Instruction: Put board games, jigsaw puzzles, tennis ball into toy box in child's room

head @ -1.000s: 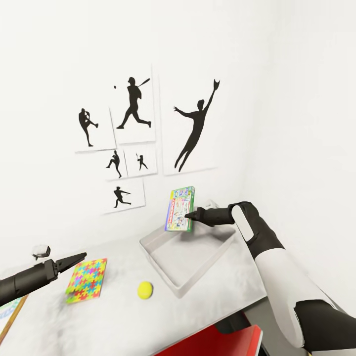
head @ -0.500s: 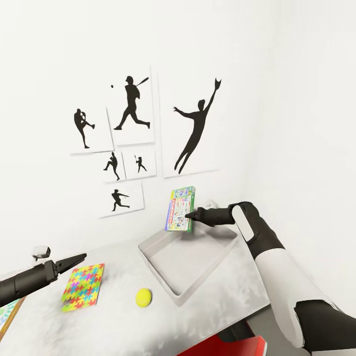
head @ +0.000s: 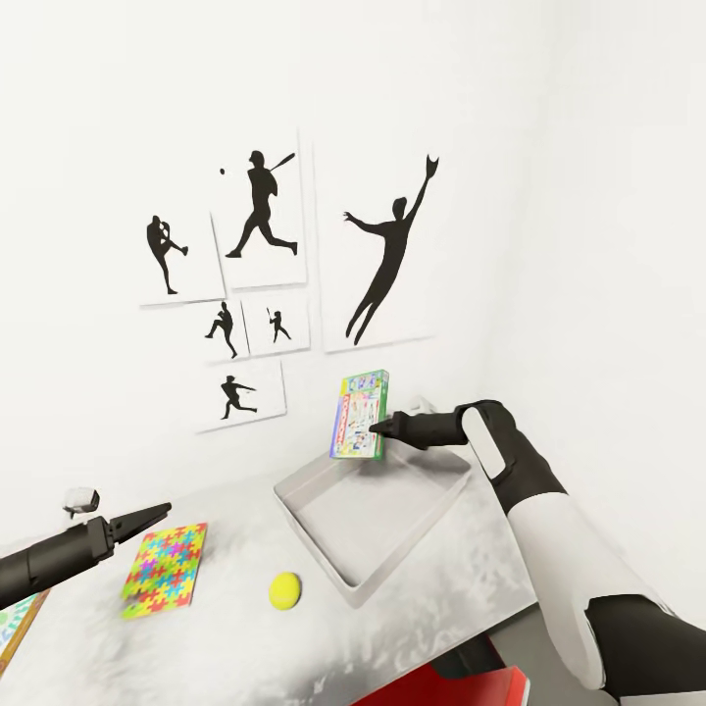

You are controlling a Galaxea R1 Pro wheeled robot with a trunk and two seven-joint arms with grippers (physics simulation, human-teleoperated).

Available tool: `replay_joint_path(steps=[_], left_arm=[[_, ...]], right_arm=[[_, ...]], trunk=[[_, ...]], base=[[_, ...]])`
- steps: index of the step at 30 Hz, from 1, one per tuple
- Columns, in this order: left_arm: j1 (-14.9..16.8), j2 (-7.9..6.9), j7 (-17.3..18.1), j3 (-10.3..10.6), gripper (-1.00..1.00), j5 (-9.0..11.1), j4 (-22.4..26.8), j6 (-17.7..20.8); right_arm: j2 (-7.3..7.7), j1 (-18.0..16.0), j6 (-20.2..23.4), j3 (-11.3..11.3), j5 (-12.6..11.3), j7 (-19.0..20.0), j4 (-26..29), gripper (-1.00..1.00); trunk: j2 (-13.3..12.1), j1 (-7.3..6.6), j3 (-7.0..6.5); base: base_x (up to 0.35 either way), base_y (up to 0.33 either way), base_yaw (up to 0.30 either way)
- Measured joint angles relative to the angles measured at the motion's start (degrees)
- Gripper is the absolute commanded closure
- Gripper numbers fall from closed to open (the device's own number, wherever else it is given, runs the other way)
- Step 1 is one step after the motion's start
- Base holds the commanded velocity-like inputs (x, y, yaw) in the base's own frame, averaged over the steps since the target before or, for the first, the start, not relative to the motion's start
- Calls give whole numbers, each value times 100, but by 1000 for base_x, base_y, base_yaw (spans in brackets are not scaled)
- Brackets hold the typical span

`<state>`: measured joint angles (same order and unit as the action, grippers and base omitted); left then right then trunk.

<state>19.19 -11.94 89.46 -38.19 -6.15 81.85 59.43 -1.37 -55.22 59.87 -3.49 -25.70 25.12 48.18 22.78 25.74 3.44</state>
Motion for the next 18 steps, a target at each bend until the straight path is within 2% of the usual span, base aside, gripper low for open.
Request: replay_joint_path(steps=[13, 16, 18], left_arm=[[-1, 2, 0, 2, -100, 4, 0, 0], [-1, 5, 0, 4, -100, 6, 0, 0], [-1, 5, 0, 7, -100, 7, -1, 0]], right_arm=[[25, -58, -1, 36, -10, -24, -70, 100], [159, -201, -4, 52, 35, -53, -269, 100], [263, -390, -4, 62, 58, -68, -603, 100]], trunk=[[0, 0, 0], [0, 0, 0], [-1, 0, 0]], base=[[0, 0, 0], [0, 0, 0], [0, 0, 0]])
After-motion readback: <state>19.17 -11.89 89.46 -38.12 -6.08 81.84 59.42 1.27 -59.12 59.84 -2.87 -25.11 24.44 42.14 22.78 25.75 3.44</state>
